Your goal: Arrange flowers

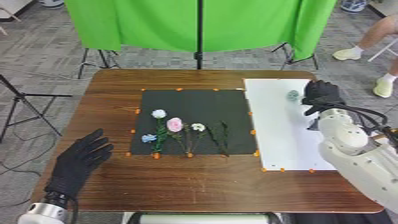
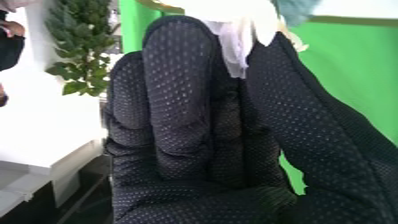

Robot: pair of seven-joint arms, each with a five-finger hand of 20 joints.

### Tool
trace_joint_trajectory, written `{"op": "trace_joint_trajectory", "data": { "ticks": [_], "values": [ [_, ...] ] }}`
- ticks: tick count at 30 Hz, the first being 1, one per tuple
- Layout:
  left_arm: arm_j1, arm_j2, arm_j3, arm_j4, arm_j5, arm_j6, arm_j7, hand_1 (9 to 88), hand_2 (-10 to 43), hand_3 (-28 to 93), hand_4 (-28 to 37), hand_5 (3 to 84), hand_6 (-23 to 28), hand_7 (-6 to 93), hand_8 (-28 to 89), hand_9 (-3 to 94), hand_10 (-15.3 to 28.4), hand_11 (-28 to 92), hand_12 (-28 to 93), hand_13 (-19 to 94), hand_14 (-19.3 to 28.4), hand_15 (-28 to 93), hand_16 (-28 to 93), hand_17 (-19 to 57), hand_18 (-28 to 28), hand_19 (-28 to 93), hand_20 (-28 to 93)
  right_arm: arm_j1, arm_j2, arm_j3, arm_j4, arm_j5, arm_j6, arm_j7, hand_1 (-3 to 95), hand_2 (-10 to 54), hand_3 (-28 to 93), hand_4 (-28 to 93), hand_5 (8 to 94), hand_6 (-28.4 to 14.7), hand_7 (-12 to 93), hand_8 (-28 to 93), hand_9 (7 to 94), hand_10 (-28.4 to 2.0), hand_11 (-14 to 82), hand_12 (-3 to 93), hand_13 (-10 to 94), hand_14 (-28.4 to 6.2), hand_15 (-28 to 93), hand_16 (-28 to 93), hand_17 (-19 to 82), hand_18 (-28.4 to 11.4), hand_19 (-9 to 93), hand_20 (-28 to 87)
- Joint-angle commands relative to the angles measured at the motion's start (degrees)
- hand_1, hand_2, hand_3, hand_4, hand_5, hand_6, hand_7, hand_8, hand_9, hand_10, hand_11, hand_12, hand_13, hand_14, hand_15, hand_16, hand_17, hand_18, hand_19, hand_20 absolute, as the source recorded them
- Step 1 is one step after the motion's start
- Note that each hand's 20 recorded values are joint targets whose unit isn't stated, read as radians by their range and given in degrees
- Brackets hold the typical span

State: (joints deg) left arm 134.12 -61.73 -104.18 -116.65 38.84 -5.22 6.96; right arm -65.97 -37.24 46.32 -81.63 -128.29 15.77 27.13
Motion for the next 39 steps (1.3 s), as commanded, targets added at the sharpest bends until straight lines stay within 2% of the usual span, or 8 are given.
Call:
{"op": "trace_joint_trajectory", "data": {
  "ticks": [1,6,9,13,18,22,33,39],
  "values": [
    [0.0,-0.33,0.24,0.4,0.24,-0.21,-0.91,24.4,1.4,69,-27.1,33.0,4.1,19.7,-9,29.0,12.4,25,17,24,14.2,39,1,-8.6,20.9,50,10,-0.1,-1.6,-1.3,-9.3,-5.2,8.8,-1.4,54.9,-7.1,78,-28,72.3,0.5,41,-7,86.3,-6.0,16.8,44.5,84,-2.6,47,25,41,-14.5,79,32],
    [-0.4,0.13,0.63,0.48,0.26,-0.68,-1.32,24.3,1.4,69,-27.1,32.9,4.1,19.7,-9,29.0,12.4,25,17,24,14.2,39,1,-8.5,20.9,50,10,2.4,-4.5,-4.7,-14.9,-7.4,14.9,-8.2,54.2,-7.4,79,-28,72.3,0.8,41,-6,86.5,-5.8,16.5,44.9,84,-2.1,47,26,39,-14.6,78,33],
    [-0.5,-0.02,0.82,0.52,0.27,-0.64,-2.17,24.3,1.4,69,-27.2,32.9,4.1,19.8,-9,29.0,12.4,25,17,24,14.2,39,1,-8.6,20.9,50,10,3.4,-6.9,-6.4,-15.5,-4.6,13.9,-15.7,53.6,-7.3,79,-28,72.0,1.2,41,-7,86.6,-5.4,16.3,44.9,84,-1.0,46,27,37,-13.9,77,33],
    [-0.2,-0.07,1.02,0.53,0.2,-0.71,-2.25,24.3,1.4,69,-27.1,32.9,4.1,19.7,-9,29.0,12.4,25,17,24,14.2,39,1,-8.6,20.9,50,10,6.8,-9.7,-11.8,-12.8,-4.3,9.1,-19.5,53.4,-7.2,79,-28,71.7,1.5,42,-7,86.6,-5.3,16.0,45.1,84,-0.5,46,28,37,-13.6,77,34],
    [-0.3,0.15,1.19,0.41,0.12,-0.39,-1.76,24.4,1.5,69,-27.0,32.9,4.1,19.8,-9,29.0,12.4,25,17,24,14.2,39,1,-8.6,20.9,50,10,10.0,-11.8,-17.1,-8.1,-5.8,5.4,-19.3,53.1,-7.2,79,-28,71.4,1.7,42,-7,86.7,-5.2,15.7,45.0,84,-0.3,45,30,37,-13.7,77,35],
    [-0.3,-0.07,1.19,0.48,0.15,-0.22,-1.67,24.4,1.6,68,-27.0,32.9,4.1,19.7,-9,29.0,12.4,25,17,24,14.2,39,1,-8.6,20.9,50,10,11.5,-11.8,-19.6,-5.8,-6.3,5.3,-17.9,52.9,-7.1,79,-28,71.3,1.8,42,-7,86.7,-5.1,15.6,44.9,83,-0.4,45,30,36,-13.8,77,36],
    [-0.3,-0.4,1.06,0.67,0.14,-0.54,-1.53,24.3,1.5,69,-27.0,33.0,4.1,19.6,-9,29.0,12.4,25,17,24,14.2,39,1,-8.6,20.9,50,10,8.9,-13.1,-18.2,-4.7,-7.4,4.8,-16.3,49.9,-7.5,77,-28,67.8,3.0,44,-8,84.6,-4.5,14.9,44.9,80,-0.2,45,32,33,-13.9,76,38],
    [-0.4,-0.48,1.18,0.71,0.21,-0.66,-1.72,24.3,1.4,69,-27.0,33.0,4.2,19.5,-9,29.0,12.4,25,17,24,14.2,39,1,-8.5,20.9,50,10,8.2,-13.1,-17.6,-4.6,-6.9,2.7,-15.6,42.8,-9.4,77,-28,63.2,2.1,41,-8,77.0,-6.3,22.9,34.1,76,-1.3,47,26,31,-13.9,72,39]
  ]
}}
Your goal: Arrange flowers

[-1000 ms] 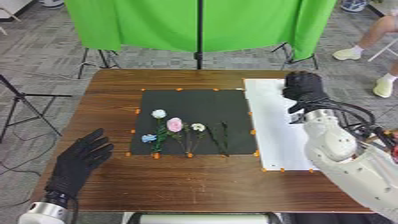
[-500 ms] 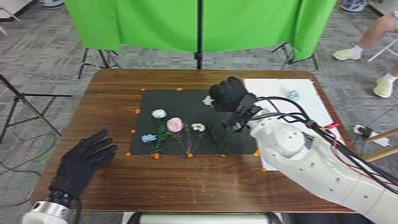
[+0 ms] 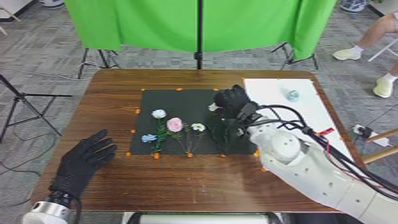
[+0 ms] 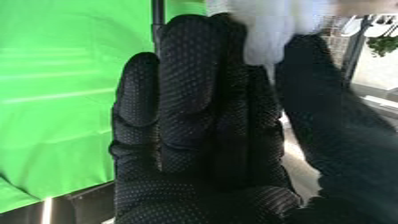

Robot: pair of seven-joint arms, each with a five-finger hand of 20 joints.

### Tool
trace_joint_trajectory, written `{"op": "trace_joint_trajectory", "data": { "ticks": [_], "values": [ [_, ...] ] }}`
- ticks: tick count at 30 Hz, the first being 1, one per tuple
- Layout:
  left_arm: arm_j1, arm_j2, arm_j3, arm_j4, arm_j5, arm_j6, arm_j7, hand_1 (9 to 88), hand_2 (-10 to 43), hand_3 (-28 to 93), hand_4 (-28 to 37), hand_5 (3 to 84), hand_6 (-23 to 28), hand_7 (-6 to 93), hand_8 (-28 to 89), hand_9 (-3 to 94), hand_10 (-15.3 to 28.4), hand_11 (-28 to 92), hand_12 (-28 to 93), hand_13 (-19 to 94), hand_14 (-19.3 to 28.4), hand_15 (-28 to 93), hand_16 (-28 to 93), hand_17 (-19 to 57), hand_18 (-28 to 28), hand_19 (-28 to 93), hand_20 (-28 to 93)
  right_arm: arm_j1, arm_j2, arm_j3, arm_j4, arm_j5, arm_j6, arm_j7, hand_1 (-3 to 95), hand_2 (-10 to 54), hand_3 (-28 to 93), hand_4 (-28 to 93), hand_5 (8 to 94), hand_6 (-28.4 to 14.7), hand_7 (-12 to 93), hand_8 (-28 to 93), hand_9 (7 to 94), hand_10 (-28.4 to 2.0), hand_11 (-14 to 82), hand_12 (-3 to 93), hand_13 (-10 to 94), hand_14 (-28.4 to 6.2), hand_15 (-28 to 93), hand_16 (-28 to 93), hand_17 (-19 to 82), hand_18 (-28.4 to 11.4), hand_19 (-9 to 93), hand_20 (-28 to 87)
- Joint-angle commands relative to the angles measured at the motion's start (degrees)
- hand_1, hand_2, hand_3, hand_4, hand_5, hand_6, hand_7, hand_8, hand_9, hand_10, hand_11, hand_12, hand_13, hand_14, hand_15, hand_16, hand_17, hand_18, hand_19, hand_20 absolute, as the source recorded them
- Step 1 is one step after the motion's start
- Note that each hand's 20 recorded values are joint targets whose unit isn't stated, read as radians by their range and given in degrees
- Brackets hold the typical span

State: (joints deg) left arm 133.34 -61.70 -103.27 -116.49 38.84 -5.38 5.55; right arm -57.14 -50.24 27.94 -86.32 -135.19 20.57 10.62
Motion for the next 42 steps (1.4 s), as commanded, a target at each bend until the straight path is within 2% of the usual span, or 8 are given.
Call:
{"op": "trace_joint_trajectory", "data": {
  "ticks": [1,7,18,26,30,32,36,42],
  "values": [
    [0.3,-0.46,0.33,0.61,0.14,-0.43,-0.29,24.3,1.4,69,-26.9,33.0,4.2,19.5,-9,29.0,12.4,25,17,24,14.2,39,1,-8.6,20.9,50,10,-0.6,0.1,0.8,0.1,0.3,-1.8,0.6,40.4,-9.4,77,-28,63.0,2.1,39,-8,74.8,-7.2,26.8,30.3,75,-1.6,47,24,30,-14.0,71,39],
    [0.5,-0.5,0.26,0.47,0.21,-0.25,-0.15,24.4,1.5,69,-27.1,33.0,4.2,19.6,-9,29.0,12.4,25,17,24,14.2,39,1,-8.6,21.0,50,10,-1.9,0.9,2.8,-1.3,1.7,-2.8,-1.1,32.6,-9.0,81,-28,62.9,2.9,34,-15,71.3,-8.9,32.1,22.8,73,-2.6,48,22,29,-14.6,70,39],
    [0.8,-0.73,-0.07,0.34,0.16,-0.09,-0.07,24.3,1.4,69,-27.0,33.0,4.1,19.7,-9,29.0,12.4,25,17,24,14.2,39,1,-8.6,21.0,50,10,-7.0,1.0,12.1,-8.6,8.4,-13.5,-4.2,22.6,-9.2,66,-28,57.0,0.1,30,-17,62.8,-10.1,32.0,23.1,65,-6.0,51,21,25,-17.4,71,41],
    [1.4,-0.89,-0.35,0.09,0.22,0.33,0.56,24.3,1.5,69,-27.1,33.0,4.1,19.6,-9,29.0,12.5,25,17,24,14.2,39,1,-8.6,21.0,50,10,-5.4,6.0,14.6,-7.1,10.6,-9.1,1.3,13.8,0.1,79,-28,46.7,-1.7,30,-17,46.7,-11.4,31.2,22.3,45,-8.8,51,17,19,-18.2,67,39],
    [1.3,-1.01,-0.37,0.14,0.27,0.4,0.61,24.3,1.5,69,-27.0,33.0,4.2,19.7,-9,29.0,12.5,25,17,24,14.2,39,1,-8.6,20.9,50,10,-2.2,8.8,13.5,-2.2,11.4,-6.1,4.7,16.4,3.1,83,-28,44.4,-1.2,29,-17,39.6,-11.2,24.1,21.7,32,-9.5,37,17,14,-18.9,57,32],
    [1.3,-1.02,-0.37,0.1,0.27,0.43,0.68,24.4,1.5,69,-27.0,33.0,4.2,19.6,-9,29.0,12.4,25,17,24,14.2,39,1,-8.6,20.9,50,10,-1.0,9.8,13.2,0.0,11.7,-6.9,5.8,17.8,1.9,85,-28,39.5,-0.4,26,-16,33.0,-10.1,15.0,21.4,24,-10.2,19,24,9,-20.4,48,22],
    [1.4,-0.9,-0.23,0.09,0.29,0.5,1.03,24.4,1.5,69,-27.0,33.0,4.2,19.5,-9,29.1,12.4,25,17,24,14.2,39,1,-8.6,20.9,50,10,1.5,10.2,12.7,3.3,12.3,-12.3,9.5,21.0,-0.1,87,-26,19.4,-1.8,17,-11,15.6,-8.0,-4.1,28.0,11,-13.8,-12,38,-4,-24.4,42,9],
    [1.1,-0.67,-0.08,0.26,0.17,0.36,1.18,24.3,1.4,69,-27.0,33.0,4.2,19.5,-9,29.1,12.4,25,17,24,14.3,39,1,-8.6,21.0,50,10,2.9,10.4,12.3,8.3,14.6,-17.4,11.3,25.9,-3.7,88,-27,14.6,-2.8,12,-7,11.1,-7.0,-12.5,33.3,7,-18.5,-16,31,-7,-27.7,43,0]
  ]
}}
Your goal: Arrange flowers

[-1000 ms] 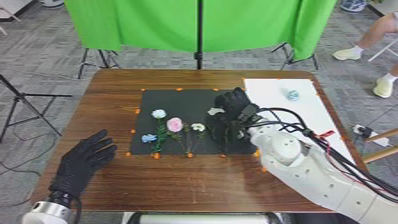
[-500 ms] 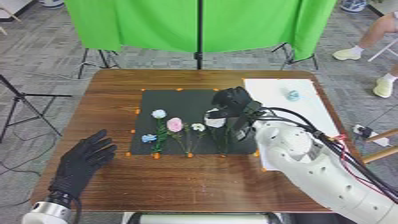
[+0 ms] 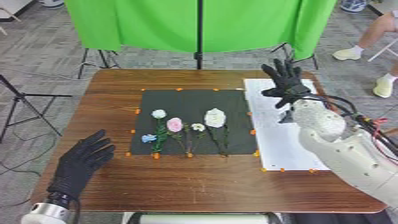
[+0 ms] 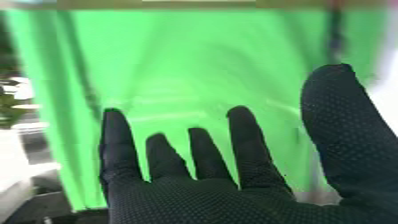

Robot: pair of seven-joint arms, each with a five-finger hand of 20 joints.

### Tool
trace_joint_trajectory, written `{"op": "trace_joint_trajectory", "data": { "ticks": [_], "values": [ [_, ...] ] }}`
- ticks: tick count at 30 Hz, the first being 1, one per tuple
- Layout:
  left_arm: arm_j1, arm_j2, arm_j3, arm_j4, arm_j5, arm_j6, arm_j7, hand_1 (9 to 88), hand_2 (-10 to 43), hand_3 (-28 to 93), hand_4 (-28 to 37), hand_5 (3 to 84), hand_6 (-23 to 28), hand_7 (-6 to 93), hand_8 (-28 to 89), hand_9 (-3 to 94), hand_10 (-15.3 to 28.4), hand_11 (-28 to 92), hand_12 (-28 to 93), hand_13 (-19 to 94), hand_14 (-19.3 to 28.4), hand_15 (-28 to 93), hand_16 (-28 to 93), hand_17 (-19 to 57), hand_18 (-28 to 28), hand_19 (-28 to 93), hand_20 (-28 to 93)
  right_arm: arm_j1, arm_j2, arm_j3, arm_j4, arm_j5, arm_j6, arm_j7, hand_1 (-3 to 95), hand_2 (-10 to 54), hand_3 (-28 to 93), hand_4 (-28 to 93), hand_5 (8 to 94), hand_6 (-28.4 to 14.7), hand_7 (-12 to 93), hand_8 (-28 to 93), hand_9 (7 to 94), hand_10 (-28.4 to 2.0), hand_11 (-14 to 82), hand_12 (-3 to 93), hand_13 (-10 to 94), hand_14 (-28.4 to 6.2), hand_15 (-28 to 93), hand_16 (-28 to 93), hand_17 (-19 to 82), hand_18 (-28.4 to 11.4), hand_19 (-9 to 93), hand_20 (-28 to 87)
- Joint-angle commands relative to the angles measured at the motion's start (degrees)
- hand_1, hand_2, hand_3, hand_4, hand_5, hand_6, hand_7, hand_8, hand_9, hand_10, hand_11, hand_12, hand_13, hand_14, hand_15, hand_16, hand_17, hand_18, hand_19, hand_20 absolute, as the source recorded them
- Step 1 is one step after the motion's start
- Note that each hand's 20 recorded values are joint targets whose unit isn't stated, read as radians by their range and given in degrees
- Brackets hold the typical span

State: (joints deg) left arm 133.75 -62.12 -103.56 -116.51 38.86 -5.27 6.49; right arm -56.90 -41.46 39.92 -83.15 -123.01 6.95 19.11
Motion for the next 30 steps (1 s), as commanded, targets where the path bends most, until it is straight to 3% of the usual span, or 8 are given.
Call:
{"op": "trace_joint_trajectory", "data": {
  "ticks": [1,6,13,17,22,23,26,30],
  "values": [
    [0.5,-0.21,0.26,0.32,0.24,0.14,0.29,24.3,1.5,69,-27.0,33.0,4.2,19.6,-9,29.0,12.4,25,17,24,14.3,39,1,-8.6,21.0,50,10,1.6,1.6,2.2,5.2,3.0,-5.6,3.1,27.5,-4.5,88,-27,14.2,-2.7,12,-7,11.1,-6.9,-12.8,33.5,9,-19.7,-15,27,-5,-28.1,44,-1],
    [0.9,-0.36,0.01,0.28,0.22,0.16,0.26,24.3,1.5,69,-27.1,32.9,4.1,19.7,-9,29.0,12.4,25,17,24,14.2,39,1,-8.6,21.0,50,10,1.0,1.6,3.5,7.3,6.2,-10.5,3.8,32.5,-9.4,86,-28,14.3,-1.2,17,-11,12.4,-7.1,-6.0,27.4,18,-20.5,-3,10,6,-28.4,44,-5],
    [0.6,0.26,0.08,0.42,0.18,-0.27,0.09,24.3,1.4,69,-27.0,33.0,4.1,19.7,-9,29.1,12.4,25,17,24,14.3,39,1,-8.6,21.0,50,10,-0.7,1.2,4.4,8.3,7.3,-14.5,-1.0,31.4,-9.5,85,-28,14.8,-1.5,19,-13,13.2,-9.7,-1.1,25.2,21,-16.7,2,10,9,-23.8,46,-2],
    [0.5,0.4,0.27,0.5,0.25,-0.78,0.03,24.3,1.4,69,-27.0,33.4,4.4,19.8,-9,29.1,12.4,25,17,24,14.3,39,1,-8.6,21.0,50,10,-2.0,0.9,4.1,7.5,4.1,-12.1,-0.6,33.8,-9.5,85,-28,16.9,-1.0,24,-16,18.2,-8.9,6.5,21.2,34,-11.8,11,12,15,-21.8,48,3],
    [0.4,0.28,0.27,0.55,0.24,-0.81,-0.39,24.2,1.5,69,-27.0,34.0,4.6,19.9,-9,29.0,12.5,25,17,24,14.2,39,1,-8.6,20.9,50,10,-4.5,2.1,2.6,6.1,4.1,4.0,-5.4,48.0,-7.8,79,-28,39.5,0.9,33,-22,43.5,-10.2,33.5,18.8,63,-2.3,38,24,33,-14.1,65,16],
    [0.3,0.23,0.2,0.64,0.35,-0.91,-0.62,24.2,1.4,69,-27.0,34.0,4.6,20.0,-9,29.0,12.4,25,17,24,14.1,39,1,-8.6,20.9,50,10,-4.8,2.3,1.9,6.0,5.5,8.2,-6.9,51.6,-7.1,77,-28,45.3,1.0,34,-22,50.5,-9.6,30.8,24.3,68,-0.8,38,28,37,-11.7,69,17],
    [0.3,0.2,0.0,0.6,0.36,-0.93,-0.83,24.2,1.4,69,-27.0,34.0,4.7,20.0,-9,29.0,12.4,25,17,24,14.2,39,1,-8.6,20.9,50,10,-5.6,2.5,2.5,4.4,4.6,10.0,-8.2,63.9,-5.2,75,-28,62.7,-0.7,35,-8,71.6,-8.6,18.5,38.0,83,1.5,33,34,45,-1.4,91,-2],
    [-0.2,0.26,0.17,0.73,0.46,-1.14,-1.09,24.2,1.3,69,-27.0,34.0,4.6,19.8,-9,29.0,12.5,25,17,24,14.2,39,1,-8.6,20.9,50,10,-7.7,2.7,4.6,1.9,4.5,10.9,-10.0,67.1,-6.9,75,-28,69.1,-3.2,43,-6,76.9,-8.8,17.6,39.8,87,1.8,30,36,50,0.6,93,-4]
  ]
}}
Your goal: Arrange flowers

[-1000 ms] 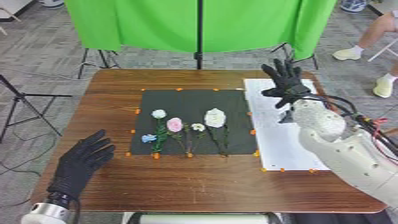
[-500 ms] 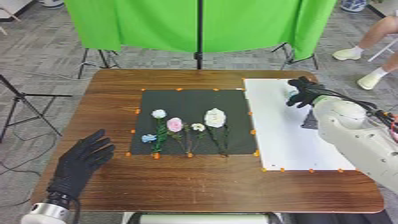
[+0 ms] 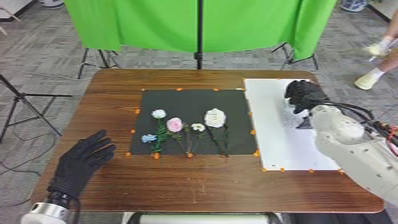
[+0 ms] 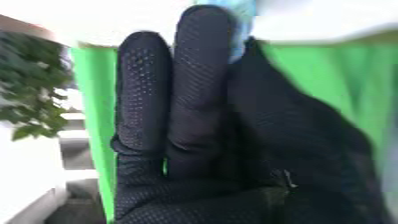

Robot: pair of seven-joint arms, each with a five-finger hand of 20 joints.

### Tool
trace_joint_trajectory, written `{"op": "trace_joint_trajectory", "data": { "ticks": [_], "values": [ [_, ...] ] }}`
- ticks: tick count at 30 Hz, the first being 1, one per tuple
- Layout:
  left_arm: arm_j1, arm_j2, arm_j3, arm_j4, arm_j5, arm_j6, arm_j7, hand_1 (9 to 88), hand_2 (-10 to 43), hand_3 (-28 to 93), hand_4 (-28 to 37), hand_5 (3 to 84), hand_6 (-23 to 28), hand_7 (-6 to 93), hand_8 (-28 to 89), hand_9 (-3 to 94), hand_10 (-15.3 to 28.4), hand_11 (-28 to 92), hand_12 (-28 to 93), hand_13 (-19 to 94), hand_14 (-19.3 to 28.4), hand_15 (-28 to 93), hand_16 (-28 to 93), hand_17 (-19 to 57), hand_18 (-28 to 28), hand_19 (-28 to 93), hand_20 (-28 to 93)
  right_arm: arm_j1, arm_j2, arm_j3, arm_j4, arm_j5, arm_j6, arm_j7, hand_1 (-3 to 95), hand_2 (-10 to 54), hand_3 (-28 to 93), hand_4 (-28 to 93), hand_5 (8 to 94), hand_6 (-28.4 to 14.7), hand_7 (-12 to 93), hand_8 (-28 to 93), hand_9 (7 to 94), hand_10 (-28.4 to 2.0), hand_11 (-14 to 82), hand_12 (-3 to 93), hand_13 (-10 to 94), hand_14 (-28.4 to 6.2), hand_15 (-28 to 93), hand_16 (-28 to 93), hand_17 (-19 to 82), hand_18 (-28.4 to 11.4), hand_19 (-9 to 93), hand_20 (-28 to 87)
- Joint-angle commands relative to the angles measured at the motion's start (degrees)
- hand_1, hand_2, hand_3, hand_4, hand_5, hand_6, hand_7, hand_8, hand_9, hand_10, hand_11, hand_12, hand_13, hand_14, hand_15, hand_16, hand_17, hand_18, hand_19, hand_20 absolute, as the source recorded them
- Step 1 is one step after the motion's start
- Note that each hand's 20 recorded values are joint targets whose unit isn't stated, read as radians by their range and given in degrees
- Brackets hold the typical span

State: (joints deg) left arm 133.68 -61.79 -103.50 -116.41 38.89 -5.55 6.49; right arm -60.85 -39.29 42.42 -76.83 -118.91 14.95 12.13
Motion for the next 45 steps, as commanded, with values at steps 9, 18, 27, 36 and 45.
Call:
{"op": "trace_joint_trajectory", "data": {
  "ticks": [9,18,27,36,45],
  "values": [
    [0.8,-0.26,0.25,0.17,0.33,-0.39,-0.3,24.3,1.4,69,-27.0,33.9,4.6,19.8,-9,29.0,12.4,25,17,24,14.3,39,1,-8.6,21.0,50,10,-6.3,1.3,2.4,-10.7,-10.2,10.5,-0.1,64.7,-7.5,78,-28,68.2,-2.4,47,-7,75.9,-8.3,19.7,42.4,86,1.6,32,39,47,-0.5,93,1],
    [0.3,-0.5,0.65,0.46,0.2,-0.03,0.01,24.3,1.4,69,-27.0,33.9,4.5,19.7,-9,29.0,12.3,25,17,24,14.2,39,1,-8.6,20.9,50,10,-10.2,1.5,10.5,-16.9,-10.7,-10.8,8.1,28.5,-9.5,88,-28,37.4,2.8,40,-22,34.1,-8.5,25.9,23.7,27,-10.3,35,20,13,-20.2,56,29],
    [0.7,-0.54,0.51,0.31,0.21,-0.02,0.11,24.3,1.4,69,-27.1,33.8,4.6,19.7,-9,29.1,12.3,25,17,24,14.2,39,1,-8.6,20.9,50,10,-12.8,0.8,14.2,-13.8,-6.6,-22.6,9.2,25.0,-9.5,83,-28,19.2,-2.0,15,-10,21.3,-9.6,1.6,24.3,29,-15.3,3,23,10,-26.1,47,12],
    [-0.1,-0.13,0.24,0.64,0.23,-0.6,-0.8,24.4,1.4,69,-27.0,33.9,4.5,19.8,-9,29.0,12.3,25,17,24,14.2,39,1,-8.6,20.9,50,10,-12.7,1.0,7.6,-10.0,-8.2,-8.0,9.0,33.2,-9.5,83,-28,21.7,-3.5,23,-14,31.9,-9.8,21.9,20.5,55,-5.9,32,16,18,-21.0,56,14],
    [-0.1,0.1,0.24,0.69,0.23,-0.9,-1.09,24.3,1.4,69,-26.9,33.9,4.6,19.7,-9,29.0,12.4,25,17,24,14.3,39,1,-8.6,20.9,50,10,-16.0,0.8,8.5,-11.5,-9.4,-1.1,3.2,52.9,-9.5,72,-28,69.2,4.6,45,-8,87.8,-3.6,29.7,37.3,90,0.9,48,23,38,-11.1,71,26]
  ]
}}
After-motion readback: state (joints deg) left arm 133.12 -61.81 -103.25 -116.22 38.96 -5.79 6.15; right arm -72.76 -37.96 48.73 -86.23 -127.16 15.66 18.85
